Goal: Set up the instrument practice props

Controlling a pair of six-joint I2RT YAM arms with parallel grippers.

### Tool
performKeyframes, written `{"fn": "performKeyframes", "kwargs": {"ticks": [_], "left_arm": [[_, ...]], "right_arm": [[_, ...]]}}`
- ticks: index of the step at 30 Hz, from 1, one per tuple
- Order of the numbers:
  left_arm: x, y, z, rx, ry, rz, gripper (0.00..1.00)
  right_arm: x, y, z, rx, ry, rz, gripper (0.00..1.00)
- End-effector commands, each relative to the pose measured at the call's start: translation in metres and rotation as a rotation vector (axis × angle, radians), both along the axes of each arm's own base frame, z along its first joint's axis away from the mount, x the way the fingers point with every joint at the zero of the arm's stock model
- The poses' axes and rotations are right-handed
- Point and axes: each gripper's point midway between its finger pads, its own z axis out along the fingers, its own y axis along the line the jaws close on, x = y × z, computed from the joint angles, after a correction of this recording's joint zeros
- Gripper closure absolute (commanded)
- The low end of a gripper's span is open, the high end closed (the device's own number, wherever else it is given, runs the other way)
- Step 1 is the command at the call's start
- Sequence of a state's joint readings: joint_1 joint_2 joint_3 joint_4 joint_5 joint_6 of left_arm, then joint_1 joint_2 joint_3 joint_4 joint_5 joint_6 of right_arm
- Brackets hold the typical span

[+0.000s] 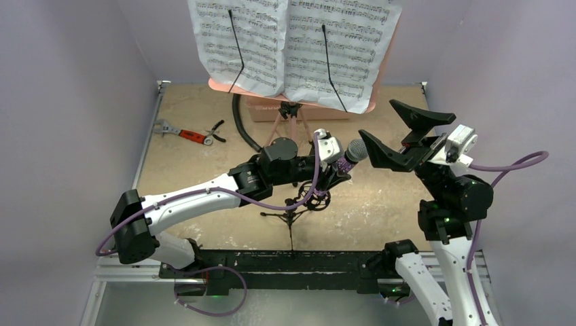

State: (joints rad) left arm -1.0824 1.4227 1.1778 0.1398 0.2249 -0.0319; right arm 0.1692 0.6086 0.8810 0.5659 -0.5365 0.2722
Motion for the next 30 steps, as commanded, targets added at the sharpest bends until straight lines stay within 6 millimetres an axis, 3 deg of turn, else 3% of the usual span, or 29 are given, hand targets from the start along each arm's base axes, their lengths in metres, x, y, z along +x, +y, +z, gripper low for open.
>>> {"fn": "performKeyframes", "kwargs": {"ticks": [1, 11, 30], "left_arm": [[0.0011, 0.0047, 0.0399, -0.096, -0.082, 0.016, 1.00], [0.0091, 0.0086, 0.0312, -0.084, -0.119, 0.056, 1.00], [-0.0003, 0.0075, 0.0322, -0.110, -0.023, 0.036, 1.00]], "right_arm": [[-0.0018, -0.0035, 0.0085, 0.023, -0.023, -0.013, 0.02], [0.0011, -0.0008, 0.0058, 0.017, -0.013, 0.001, 0.02], [0.0053, 0.0014, 0.0019, 0.019, 0.004, 0.014, 0.02]]}}
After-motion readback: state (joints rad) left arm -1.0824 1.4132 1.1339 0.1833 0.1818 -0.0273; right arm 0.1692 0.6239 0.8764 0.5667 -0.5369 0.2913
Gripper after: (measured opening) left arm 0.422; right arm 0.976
